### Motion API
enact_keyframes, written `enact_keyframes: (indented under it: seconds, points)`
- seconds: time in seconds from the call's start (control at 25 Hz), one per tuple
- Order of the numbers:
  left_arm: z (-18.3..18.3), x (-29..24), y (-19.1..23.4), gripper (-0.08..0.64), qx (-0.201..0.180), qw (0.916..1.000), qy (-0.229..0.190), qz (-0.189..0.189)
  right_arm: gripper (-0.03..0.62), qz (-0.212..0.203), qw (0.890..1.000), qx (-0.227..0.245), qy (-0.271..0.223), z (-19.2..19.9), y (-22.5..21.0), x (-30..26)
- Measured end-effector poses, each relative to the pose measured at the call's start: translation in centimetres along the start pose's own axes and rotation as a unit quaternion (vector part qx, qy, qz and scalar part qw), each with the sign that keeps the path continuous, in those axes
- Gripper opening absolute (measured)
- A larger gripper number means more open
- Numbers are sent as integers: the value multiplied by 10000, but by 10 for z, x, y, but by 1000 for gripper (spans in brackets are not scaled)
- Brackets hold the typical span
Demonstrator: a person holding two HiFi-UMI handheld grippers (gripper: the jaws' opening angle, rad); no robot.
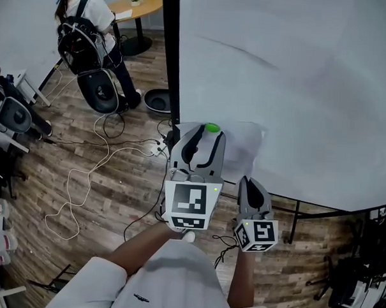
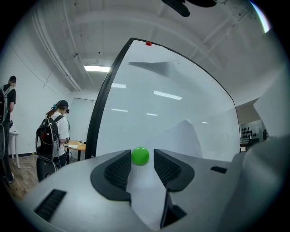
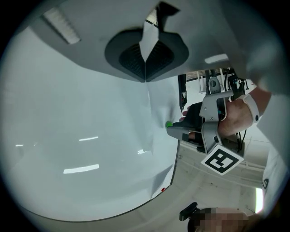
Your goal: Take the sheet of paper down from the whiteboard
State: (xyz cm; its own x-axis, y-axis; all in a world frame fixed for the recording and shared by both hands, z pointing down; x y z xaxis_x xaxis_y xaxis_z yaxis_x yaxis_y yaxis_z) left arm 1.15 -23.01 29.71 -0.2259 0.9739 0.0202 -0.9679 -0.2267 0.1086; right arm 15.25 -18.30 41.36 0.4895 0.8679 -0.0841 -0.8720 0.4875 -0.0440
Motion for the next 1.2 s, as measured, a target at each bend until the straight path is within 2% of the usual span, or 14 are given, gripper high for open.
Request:
enact_keyframes:
  seconds: [0.16,0.44,1.2]
  points:
    - [3,-5,0,163,-72,9999,47,-101,11,-40,10000,-11,-12,0,2,0]
    - [3,-5,3,136,13,9994,-35,-332,11,-15,10000,-62,-16,2,1,3]
    - [7,9,9,126,117,9997,65,192,9,173,9998,-78,-38,-2,7,10]
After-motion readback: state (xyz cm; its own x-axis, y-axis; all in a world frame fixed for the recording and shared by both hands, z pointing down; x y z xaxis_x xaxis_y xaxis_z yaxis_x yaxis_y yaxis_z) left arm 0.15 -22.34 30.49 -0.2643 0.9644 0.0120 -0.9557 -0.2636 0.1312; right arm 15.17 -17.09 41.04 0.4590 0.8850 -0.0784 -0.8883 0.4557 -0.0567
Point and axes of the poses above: the fingertips, and each gripper's own axes: x backward along the fingers, y to its left, z out of its underside, the point moved 2 cm from there along x, backward along the fingers, and after that the axes turned 2 degrees about -z, right-handed, at the moved point
